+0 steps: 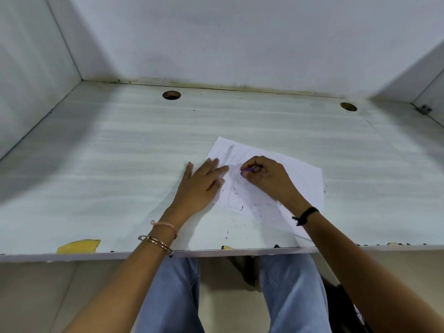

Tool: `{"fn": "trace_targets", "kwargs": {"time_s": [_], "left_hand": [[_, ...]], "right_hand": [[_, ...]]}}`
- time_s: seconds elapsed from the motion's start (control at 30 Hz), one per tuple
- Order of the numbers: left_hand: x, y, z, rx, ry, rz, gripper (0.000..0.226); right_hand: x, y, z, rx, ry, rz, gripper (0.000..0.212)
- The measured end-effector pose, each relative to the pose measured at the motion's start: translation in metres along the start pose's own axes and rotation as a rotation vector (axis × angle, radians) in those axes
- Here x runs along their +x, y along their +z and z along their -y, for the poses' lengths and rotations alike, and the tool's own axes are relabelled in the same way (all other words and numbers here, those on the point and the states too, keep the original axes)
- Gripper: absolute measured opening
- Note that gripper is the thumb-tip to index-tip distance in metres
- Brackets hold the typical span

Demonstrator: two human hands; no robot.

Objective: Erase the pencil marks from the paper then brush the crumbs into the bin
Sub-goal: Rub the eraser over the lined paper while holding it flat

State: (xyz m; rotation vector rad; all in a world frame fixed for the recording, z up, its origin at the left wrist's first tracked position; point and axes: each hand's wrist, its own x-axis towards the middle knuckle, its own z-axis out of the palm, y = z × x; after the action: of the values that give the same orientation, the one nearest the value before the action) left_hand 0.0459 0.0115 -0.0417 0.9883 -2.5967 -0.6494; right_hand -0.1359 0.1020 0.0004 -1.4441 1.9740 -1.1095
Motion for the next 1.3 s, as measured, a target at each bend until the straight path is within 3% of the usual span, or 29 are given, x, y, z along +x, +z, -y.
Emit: {"fn": "trace_targets", "kwargs": {"time_s": [0.17, 0.47, 0.63, 0.8, 0.97, 1.13, 1.3], "left_hand": [[-0.001, 0.007, -0.007, 0.198, -0.044, 0.03, 0.048], [0.004, 0.016, -0.012, 0.26, -0.109, 0.001, 0.049], [0.005, 0.016, -0.013, 0.286, -0.093, 0.002, 0.051], [0.006, 0.015, -0.013, 0.356, -0.071, 0.036, 0.051], [0.005, 0.017, -0.014, 0.337, -0.071, 0.009, 0.051], [0.006, 0.017, -0.012, 0.341, -0.073, -0.012, 0.05], [0.006, 0.019, -0.011, 0.344, -0.065, -0.01, 0.052]], "right_hand": [[-0.027, 0.021, 0.013, 0.063, -0.039, 0.188, 0.013], [-0.03, 0.02, 0.016, -0.094, -0.118, 0.175, 0.011], [-0.038, 0.011, 0.019, -0.193, -0.196, 0.283, 0.014], [-0.02, 0.013, 0.021, -0.295, -0.204, 0.192, 0.012], [-0.036, 0.009, 0.029, -0.287, -0.25, 0.369, 0.012], [-0.021, 0.009, 0.03, -0.351, -0.246, 0.231, 0.009], [-0.032, 0.005, 0.027, -0.318, -0.227, 0.368, 0.009]]}}
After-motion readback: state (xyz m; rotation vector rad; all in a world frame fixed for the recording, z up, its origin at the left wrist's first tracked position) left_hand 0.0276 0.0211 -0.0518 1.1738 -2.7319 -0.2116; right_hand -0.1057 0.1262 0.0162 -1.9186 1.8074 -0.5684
